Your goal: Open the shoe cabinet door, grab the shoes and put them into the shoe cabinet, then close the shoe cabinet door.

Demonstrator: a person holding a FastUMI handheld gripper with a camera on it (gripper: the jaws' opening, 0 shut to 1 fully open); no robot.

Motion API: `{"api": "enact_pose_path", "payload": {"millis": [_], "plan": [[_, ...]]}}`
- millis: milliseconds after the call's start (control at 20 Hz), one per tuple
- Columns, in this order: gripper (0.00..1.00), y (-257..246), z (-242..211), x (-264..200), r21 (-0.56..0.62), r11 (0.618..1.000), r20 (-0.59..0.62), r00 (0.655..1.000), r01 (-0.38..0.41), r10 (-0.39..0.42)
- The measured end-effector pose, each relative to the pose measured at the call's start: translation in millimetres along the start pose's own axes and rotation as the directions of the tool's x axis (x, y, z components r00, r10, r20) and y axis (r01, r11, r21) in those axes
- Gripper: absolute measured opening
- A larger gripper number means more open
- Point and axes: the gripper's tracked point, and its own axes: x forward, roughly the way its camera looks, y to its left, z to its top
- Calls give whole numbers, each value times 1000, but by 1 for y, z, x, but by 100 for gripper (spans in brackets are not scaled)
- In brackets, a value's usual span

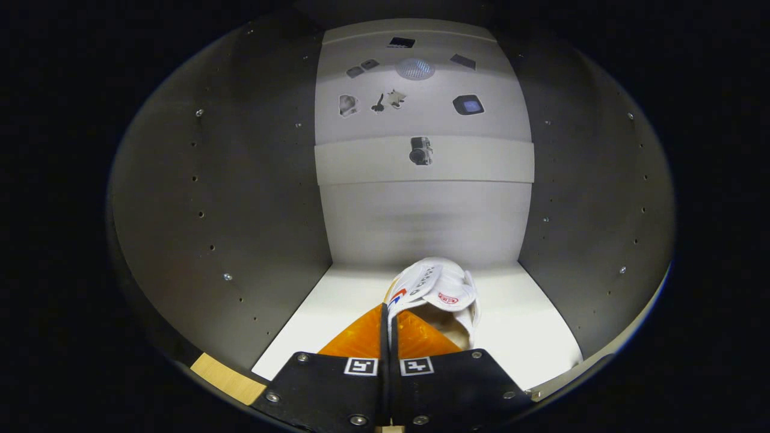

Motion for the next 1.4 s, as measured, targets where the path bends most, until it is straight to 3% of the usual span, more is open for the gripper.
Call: {"api": "enact_pose_path", "payload": {"millis": [200,400,650,850,1400], "plan": [[3,6,-7,5,-5,1000,-15,1000,0,0],[15,11,-10,8,0,1000,-17,1000,0,0],[46,16,-13,11,-1,1000,-25,1000,11,-11],[61,22,-11,5,1,1000,-22,1000,14,-14],[77,28,15,-32,10,999,61,997,46,-47]]}}
